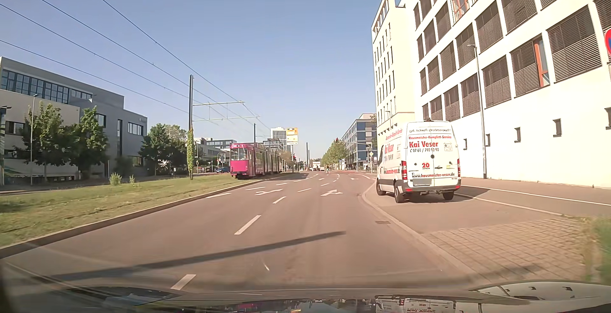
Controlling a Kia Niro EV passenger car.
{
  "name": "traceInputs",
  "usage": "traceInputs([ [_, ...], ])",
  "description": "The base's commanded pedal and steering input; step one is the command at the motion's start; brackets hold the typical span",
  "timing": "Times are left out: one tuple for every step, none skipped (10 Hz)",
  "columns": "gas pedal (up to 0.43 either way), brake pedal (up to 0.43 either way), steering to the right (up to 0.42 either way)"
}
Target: Follow the waypoints while adhering to traffic rules and regulations
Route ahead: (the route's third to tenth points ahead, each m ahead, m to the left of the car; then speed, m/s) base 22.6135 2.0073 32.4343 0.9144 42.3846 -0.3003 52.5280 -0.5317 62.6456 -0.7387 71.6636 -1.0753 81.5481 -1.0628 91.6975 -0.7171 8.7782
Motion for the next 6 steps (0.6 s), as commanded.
traceInputs([
  [0.028,0.000,0.002],
  [0.028,0.000,0.002],
  [0.028,0.000,0.002],
  [0.028,0.000,0.002],
  [0.028,0.000,0.002],
  [0.028,0.000,0.002],
])
